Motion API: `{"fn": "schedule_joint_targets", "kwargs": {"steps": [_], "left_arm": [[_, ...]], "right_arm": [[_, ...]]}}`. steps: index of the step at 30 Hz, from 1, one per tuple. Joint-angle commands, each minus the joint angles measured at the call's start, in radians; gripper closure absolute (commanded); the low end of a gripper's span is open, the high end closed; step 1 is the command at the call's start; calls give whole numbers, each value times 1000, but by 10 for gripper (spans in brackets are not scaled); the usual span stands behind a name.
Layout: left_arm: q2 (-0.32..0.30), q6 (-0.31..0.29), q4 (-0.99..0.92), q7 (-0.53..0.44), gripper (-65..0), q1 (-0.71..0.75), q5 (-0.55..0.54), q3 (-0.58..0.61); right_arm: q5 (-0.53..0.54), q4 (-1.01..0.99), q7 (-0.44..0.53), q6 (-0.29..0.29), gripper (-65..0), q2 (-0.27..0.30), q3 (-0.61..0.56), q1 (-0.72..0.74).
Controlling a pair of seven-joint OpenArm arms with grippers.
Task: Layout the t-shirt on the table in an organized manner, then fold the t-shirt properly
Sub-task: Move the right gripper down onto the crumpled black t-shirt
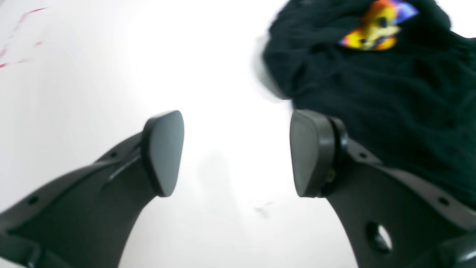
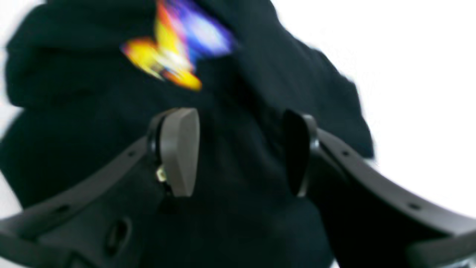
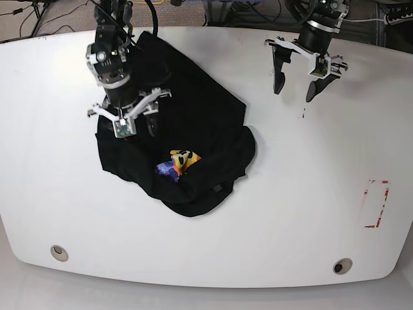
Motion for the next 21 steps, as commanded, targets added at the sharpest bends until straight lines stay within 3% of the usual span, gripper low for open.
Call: {"fn": "schedule_joint_targets", "kwargs": {"steps": [1, 8, 21], "left_arm": [[-4, 4, 16, -28, -425, -18, -2, 19], [-4, 4, 14, -28, -424, -21, -1, 61], [-24, 4, 13, -28, -422, -23, -1, 111]], "right_arm": [[10, -1, -22, -8, -347, 21, -40, 79], [7, -121, -59, -8, -347, 52, -138, 265], [10, -457, -59, -8, -347, 46, -200, 556]]}}
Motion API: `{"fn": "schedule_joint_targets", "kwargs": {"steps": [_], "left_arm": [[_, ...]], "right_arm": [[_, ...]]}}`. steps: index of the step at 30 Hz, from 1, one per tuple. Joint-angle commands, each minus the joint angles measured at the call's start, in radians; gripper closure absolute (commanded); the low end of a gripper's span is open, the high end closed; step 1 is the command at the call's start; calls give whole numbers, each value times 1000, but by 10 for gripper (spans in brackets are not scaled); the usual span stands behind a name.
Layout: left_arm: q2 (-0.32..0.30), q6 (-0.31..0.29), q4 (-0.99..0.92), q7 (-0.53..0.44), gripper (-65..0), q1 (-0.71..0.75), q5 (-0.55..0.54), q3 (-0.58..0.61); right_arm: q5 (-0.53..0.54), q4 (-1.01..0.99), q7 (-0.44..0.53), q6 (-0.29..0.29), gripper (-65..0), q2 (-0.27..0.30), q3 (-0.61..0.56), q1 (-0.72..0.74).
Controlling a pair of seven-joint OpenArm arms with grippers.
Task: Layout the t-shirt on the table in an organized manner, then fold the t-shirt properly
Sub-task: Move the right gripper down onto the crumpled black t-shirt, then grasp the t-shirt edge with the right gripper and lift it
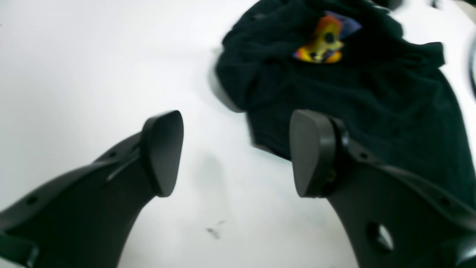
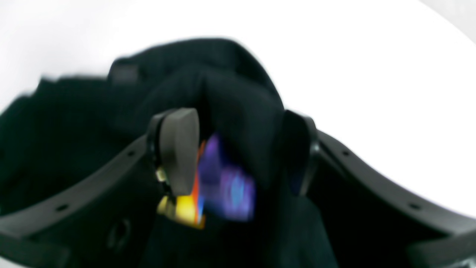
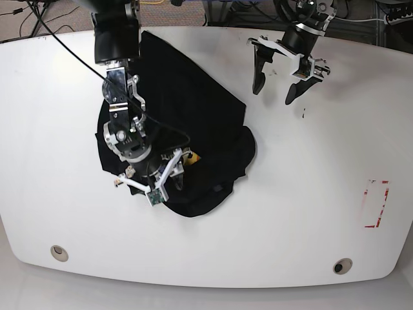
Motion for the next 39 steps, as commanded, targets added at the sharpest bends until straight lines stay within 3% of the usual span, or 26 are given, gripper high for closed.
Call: {"fn": "schedule_joint_targets", "kwargs": {"steps": [1, 7, 11, 22, 28, 39], "left_arm": [[-17, 0, 17, -27, -422, 8, -1, -1], [-17, 0, 17, -27, -422, 8, 0, 10], [-17, 0, 6, -27, -422, 8, 0, 10], [-17, 0, 4, -27, -422, 8, 0, 10], [-17, 0, 4, -27, -422, 8, 0, 10], [-18, 0, 4, -27, -422, 9, 0, 8]], "right_arm": [[10, -51, 24, -3, -347, 1, -4, 87], [17, -186, 24, 11, -349, -21, -11, 195], [51, -278, 24, 77, -349, -36, -4, 256], [88, -373, 24, 172, -349, -41, -7, 278], [89, -432, 29, 180, -349, -38, -4, 274], [82, -458, 138, 175, -347, -1, -4, 241]]}}
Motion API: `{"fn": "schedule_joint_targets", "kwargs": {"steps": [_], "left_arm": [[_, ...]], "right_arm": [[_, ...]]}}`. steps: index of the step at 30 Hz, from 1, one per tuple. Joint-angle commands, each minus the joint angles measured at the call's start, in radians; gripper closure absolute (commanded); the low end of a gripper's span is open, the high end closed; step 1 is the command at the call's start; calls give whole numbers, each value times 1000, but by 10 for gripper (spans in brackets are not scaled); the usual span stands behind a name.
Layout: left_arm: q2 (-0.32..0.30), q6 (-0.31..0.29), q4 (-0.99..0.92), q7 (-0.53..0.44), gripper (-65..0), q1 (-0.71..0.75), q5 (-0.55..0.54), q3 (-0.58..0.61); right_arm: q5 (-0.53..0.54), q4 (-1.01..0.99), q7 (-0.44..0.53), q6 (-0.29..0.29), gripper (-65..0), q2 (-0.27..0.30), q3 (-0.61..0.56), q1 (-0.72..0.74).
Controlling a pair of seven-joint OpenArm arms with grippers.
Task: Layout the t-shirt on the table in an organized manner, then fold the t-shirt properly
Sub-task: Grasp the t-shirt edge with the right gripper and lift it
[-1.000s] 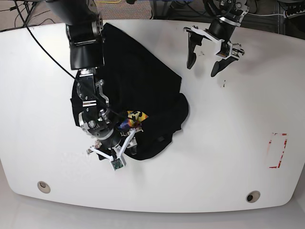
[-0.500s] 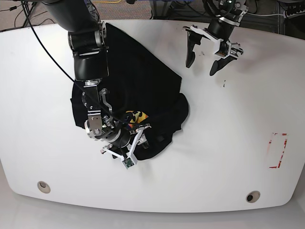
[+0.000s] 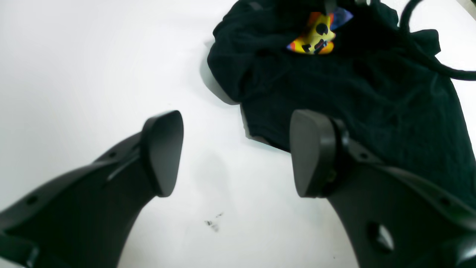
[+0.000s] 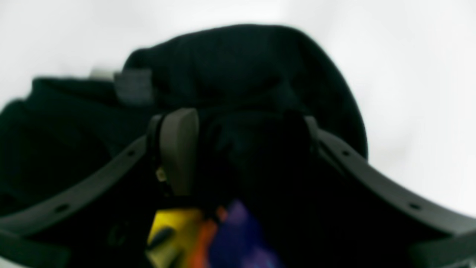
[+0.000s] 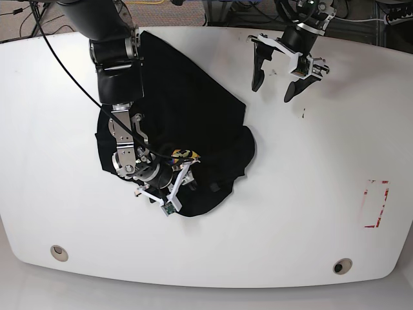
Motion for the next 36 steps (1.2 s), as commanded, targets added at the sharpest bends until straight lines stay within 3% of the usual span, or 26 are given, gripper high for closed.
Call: {"fn": "schedule_joint_targets", "kwargs": {"steps": [1, 16, 19, 23, 27, 36], "left_arm": [[-2, -1, 15, -27, -422, 8, -3, -1], [-2, -1, 14, -27, -422, 5, -3, 1], [-2, -1, 14, -27, -422, 5, -3, 1], [-2, -1, 14, -26, -422, 5, -3, 1], [-2, -1, 14, 3, -426, 1, -3, 2], [-30, -2, 17, 186, -428, -66, -12, 91]], "right_arm": [[6, 15, 33, -5, -347, 11, 5, 28], [6, 15, 37, -7, -327, 40, 5, 2], [6, 15, 37, -7, -230, 40, 5, 2], [6, 20, 37, -7, -14, 40, 5, 2], [6, 49, 37, -7, -10, 38, 4, 2], [4, 275, -3, -8, 0, 34, 1, -53]]}}
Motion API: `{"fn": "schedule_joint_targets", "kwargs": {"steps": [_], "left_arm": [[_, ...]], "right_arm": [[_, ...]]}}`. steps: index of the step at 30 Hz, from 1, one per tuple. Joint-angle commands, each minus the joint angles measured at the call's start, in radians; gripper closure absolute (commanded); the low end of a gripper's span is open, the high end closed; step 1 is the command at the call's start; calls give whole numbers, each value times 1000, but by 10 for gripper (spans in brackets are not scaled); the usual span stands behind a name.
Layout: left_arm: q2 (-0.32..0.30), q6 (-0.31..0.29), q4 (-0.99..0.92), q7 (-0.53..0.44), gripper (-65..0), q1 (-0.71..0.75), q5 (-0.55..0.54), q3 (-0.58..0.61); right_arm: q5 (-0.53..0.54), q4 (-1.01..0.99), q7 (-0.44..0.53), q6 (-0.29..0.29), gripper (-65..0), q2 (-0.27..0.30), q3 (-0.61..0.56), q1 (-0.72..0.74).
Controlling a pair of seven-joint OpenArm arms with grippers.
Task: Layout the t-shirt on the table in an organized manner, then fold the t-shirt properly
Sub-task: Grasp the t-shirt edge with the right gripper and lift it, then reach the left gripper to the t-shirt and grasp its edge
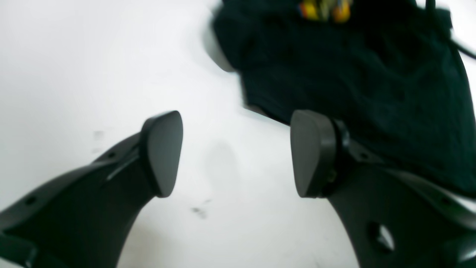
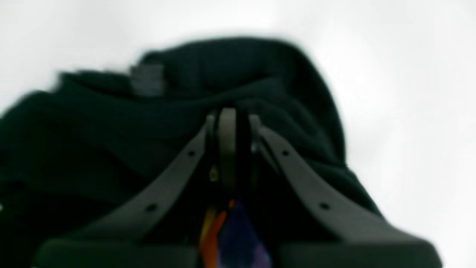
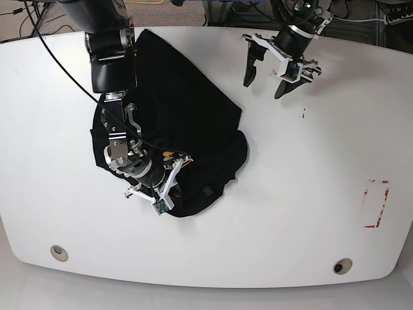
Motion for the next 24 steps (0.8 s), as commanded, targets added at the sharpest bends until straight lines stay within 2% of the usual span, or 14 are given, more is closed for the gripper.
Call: {"fn": "schedule_joint_targets", "kwargs": {"steps": [1, 5, 12, 17, 24], "left_arm": [[-20, -2, 19, 9, -428, -21, -8, 45], [-40, -2, 19, 13, -428, -50, -8, 114], [-34, -2, 16, 13, -428, -90, -6, 180], [-31, -2, 14, 15, -428, -110, -6, 195], [9, -2, -63, 15, -429, -137, -6, 195]], "right_arm": [[12, 95, -19, 3, 0, -2, 2, 22], [12, 200, -79, 3, 0, -3, 0, 22], [13, 344, -138, 3, 0, -5, -1, 50], [13, 373, -152, 3, 0, -5, -3, 103], [15, 367, -152, 3, 0, -5, -24, 194]]}}
